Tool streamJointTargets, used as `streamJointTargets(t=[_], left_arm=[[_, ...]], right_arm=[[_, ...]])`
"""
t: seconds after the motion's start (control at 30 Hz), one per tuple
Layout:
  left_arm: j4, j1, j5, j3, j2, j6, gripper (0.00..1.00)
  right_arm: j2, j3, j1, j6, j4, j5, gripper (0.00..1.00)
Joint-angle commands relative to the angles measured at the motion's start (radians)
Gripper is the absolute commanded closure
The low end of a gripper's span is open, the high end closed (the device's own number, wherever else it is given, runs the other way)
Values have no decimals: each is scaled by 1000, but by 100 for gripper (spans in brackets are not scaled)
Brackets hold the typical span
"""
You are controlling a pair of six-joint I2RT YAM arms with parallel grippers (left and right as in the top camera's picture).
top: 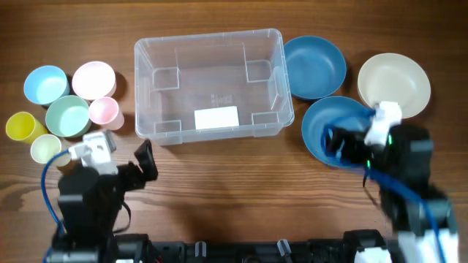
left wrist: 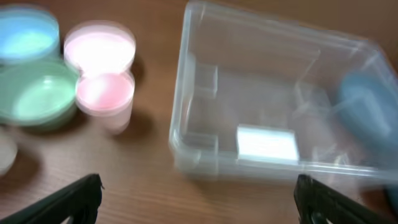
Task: Pack container
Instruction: 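Move the right gripper toward the lower teal plate, then grasp the rim of the lower teal plate with the right gripper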
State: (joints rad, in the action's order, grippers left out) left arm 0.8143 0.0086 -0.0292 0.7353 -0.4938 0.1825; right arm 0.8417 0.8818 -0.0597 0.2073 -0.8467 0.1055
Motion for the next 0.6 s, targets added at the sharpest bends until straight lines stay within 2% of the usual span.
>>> streamJointTargets(t=[0.0,0.03,0.13,0.2,0.37,0.57], left_arm=[[70,6,-43,100,-133,13,0],[71,6,-53,100,-150,13,0],[71,6,-53,100,-162,13,0],[70,6,-53,100,-162,13,0],[69,6,-53,100,-162,13,0],[69,6,-52,100,-162,13,0]], right_arm=[[262,193,4,-87,-149,23,0],[329,215,6,-71,-176,-4,0],[468,216,33,211,-179,-159,0],[500,216,91,298,-166,-160,0],[563,194,295,265,-148,-97,0],[750,139,381,159,-27,-84,0]])
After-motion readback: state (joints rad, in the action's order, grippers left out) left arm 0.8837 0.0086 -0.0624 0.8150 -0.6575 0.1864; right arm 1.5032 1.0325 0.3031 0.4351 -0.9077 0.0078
